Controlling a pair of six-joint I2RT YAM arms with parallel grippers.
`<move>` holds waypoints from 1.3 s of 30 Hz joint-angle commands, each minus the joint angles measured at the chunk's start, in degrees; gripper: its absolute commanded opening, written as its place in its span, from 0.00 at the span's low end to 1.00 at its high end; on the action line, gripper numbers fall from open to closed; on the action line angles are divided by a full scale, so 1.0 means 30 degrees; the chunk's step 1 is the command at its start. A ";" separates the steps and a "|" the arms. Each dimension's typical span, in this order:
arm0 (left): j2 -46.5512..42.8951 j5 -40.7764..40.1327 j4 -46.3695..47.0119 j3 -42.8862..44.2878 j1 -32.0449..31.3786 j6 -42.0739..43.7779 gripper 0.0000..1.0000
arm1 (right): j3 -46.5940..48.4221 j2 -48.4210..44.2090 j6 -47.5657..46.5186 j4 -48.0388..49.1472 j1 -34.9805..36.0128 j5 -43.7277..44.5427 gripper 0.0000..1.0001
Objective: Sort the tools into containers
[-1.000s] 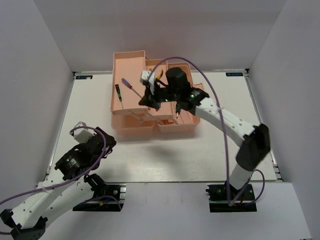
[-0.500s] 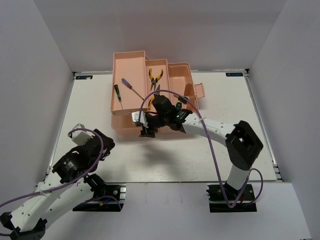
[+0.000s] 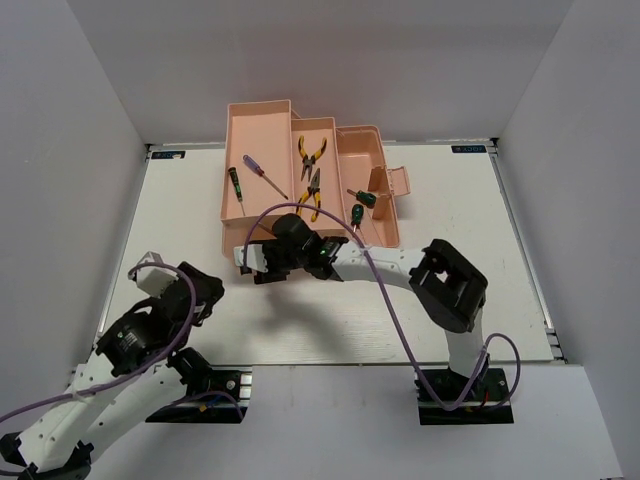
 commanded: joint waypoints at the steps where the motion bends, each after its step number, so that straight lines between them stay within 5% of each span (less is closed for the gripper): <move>1: -0.0803 0.0283 0.0264 0.0279 0.0067 -0.0317 0.74 | 0.0922 0.0974 -0.0713 0.0874 0.0547 0.2038 0.56; 5: -0.1684 0.0842 0.3044 0.0076 -0.0109 -0.0317 0.32 | 0.1333 0.1562 -0.0772 0.0466 0.0812 0.2830 0.43; 7: -0.1948 0.1018 0.4686 0.0074 -0.0109 -0.0317 0.22 | 0.1305 0.1561 -0.0481 0.0288 0.0870 0.2948 0.22; 9: -0.1948 0.0233 0.5072 0.0567 -0.0109 -0.0928 0.22 | 0.1246 0.1357 -0.0187 0.0259 0.0900 0.3006 0.00; 10: -0.1281 -0.0150 0.4608 0.0949 -0.0109 -0.1541 0.24 | 0.1159 0.0833 0.0220 0.0259 0.0900 0.2949 0.00; 12: -0.0458 -0.1522 0.3262 0.2350 -0.0109 -0.3411 0.44 | 0.1128 0.0159 0.0486 0.0055 0.0813 0.2832 0.00; 18: 0.4023 -0.3582 0.0884 0.4965 -0.0109 -0.3803 0.59 | 0.2445 -0.2890 0.3177 -0.1762 0.0666 0.1016 0.00; 27: 0.5847 -0.1035 0.3572 0.1951 0.0681 -0.3803 0.63 | 0.1865 -0.6316 0.4619 -0.1618 -0.0065 0.0986 0.00; 39: 0.9419 -0.0652 0.4454 0.4586 0.3550 0.0529 0.66 | 0.0016 -0.7931 0.5673 -0.1324 -0.0975 0.0839 0.00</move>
